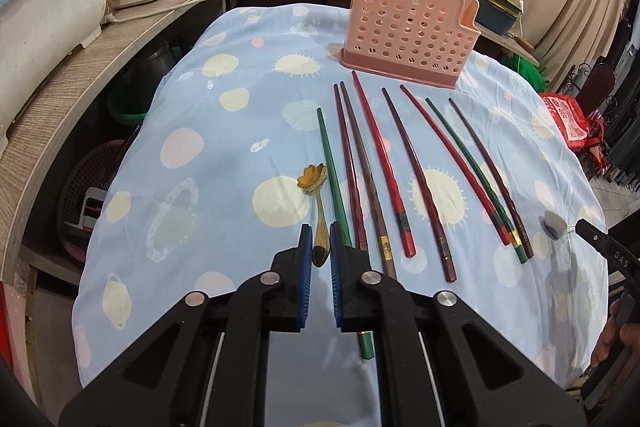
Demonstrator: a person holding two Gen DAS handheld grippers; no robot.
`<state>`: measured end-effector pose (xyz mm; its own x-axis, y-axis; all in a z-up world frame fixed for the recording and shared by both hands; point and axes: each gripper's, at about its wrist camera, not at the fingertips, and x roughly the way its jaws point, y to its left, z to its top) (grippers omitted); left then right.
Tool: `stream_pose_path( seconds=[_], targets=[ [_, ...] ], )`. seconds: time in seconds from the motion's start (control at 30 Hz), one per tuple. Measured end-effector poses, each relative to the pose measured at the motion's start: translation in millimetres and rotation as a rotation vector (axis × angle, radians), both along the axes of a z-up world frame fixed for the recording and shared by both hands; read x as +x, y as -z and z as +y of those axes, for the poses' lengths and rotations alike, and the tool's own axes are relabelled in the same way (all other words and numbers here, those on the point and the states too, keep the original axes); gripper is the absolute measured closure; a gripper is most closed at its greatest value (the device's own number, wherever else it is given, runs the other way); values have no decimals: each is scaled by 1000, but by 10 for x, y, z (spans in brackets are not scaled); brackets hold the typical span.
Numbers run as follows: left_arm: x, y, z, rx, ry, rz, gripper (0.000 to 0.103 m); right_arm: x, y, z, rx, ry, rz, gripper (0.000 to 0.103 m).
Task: Organize utensils
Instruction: 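Lift the gold spoon with the left tool while the right tool lifts the ceramic spoon toward the caddy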
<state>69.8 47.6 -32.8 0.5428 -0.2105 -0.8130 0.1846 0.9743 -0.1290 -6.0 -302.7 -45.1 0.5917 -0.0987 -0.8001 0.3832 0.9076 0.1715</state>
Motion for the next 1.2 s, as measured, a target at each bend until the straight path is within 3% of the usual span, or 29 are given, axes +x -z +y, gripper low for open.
stream_pose_path(
  seconds=[0.2, 0.37, 0.7, 0.83, 0.9, 0.97, 1.2],
  targets=[
    [7, 11, -14, 11, 0, 1, 95, 152, -8, -254, -3, 4, -28, 63],
    [14, 20, -40, 18, -3, 8, 95, 296, 196, -317, -10, -14, 57, 67],
    [13, 46, -66, 17, 3, 15, 95, -171, 295, 53, 81, -70, 111, 68],
    [2, 70, -70, 19, 2, 19, 96, -211, 317, 148, 57, -81, 109, 68],
    [-9, 82, -65, 18, 3, 24, 102, -211, 314, 139, 64, -78, 102, 77],
    [-14, 93, -57, 18, 0, 26, 102, -203, 325, 146, 88, -90, 99, 92],
    [-19, 94, -27, 7, -2, 26, 102, -210, 267, 207, 85, -97, 73, 96]
  ],
)
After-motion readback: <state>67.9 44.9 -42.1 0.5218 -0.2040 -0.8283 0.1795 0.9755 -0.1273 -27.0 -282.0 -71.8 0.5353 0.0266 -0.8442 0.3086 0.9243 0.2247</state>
